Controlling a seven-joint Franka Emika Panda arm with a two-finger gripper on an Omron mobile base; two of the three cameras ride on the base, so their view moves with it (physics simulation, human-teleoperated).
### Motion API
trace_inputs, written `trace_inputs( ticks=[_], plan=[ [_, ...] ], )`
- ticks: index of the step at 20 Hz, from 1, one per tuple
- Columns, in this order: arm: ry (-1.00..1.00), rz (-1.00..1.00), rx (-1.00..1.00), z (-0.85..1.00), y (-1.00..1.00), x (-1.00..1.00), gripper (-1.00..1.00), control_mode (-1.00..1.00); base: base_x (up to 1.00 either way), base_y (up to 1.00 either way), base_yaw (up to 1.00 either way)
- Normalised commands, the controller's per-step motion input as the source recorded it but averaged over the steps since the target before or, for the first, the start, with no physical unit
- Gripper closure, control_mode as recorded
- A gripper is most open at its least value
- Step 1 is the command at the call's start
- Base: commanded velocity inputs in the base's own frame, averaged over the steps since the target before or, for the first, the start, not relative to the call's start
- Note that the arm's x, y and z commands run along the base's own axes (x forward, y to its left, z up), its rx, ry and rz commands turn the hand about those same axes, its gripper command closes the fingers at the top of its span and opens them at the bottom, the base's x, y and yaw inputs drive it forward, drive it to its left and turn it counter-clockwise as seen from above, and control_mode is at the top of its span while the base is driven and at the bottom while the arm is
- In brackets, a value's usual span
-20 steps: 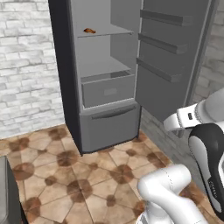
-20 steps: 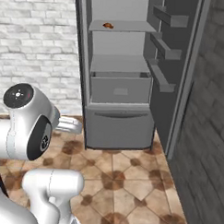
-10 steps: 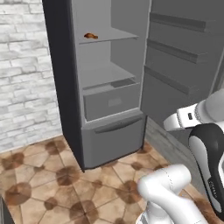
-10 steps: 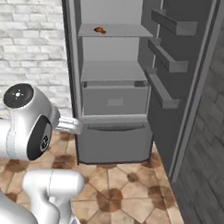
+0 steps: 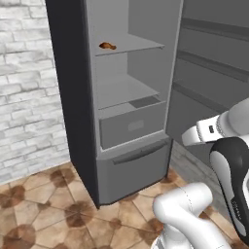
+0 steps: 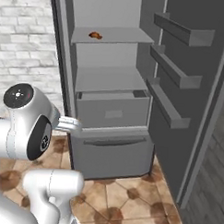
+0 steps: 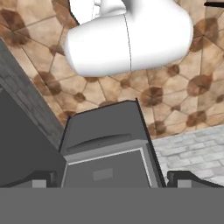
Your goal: Gather the squashs from the fridge and place them on a tray on the dining counter. Then gather the chicken drumstick and steak from the fridge and place them on the other tray.
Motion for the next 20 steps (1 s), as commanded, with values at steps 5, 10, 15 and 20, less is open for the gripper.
trace_inputs(
  ticks=[5, 10, 15, 20],
  plan=[
    [0.0, 0.0, 0.0, 0.0, 0.0, 0.0, -1.0, 1.0, 0.64, 0.0, -0.02],
    [0.0, 0.0, 0.0, 0.0, 0.0, 0.0, -1.0, 1.0, 0.64, 0.0, 0.0],
    [0.0, 0.0, 0.0, 0.0, 0.0, 0.0, -1.0, 1.0, 0.6, 0.0, 0.0],
    [0.0, 0.0, 0.0, 0.0, 0.0, 0.0, -1.0, 1.0, 0.52, -0.06, 0.0]
  ],
)
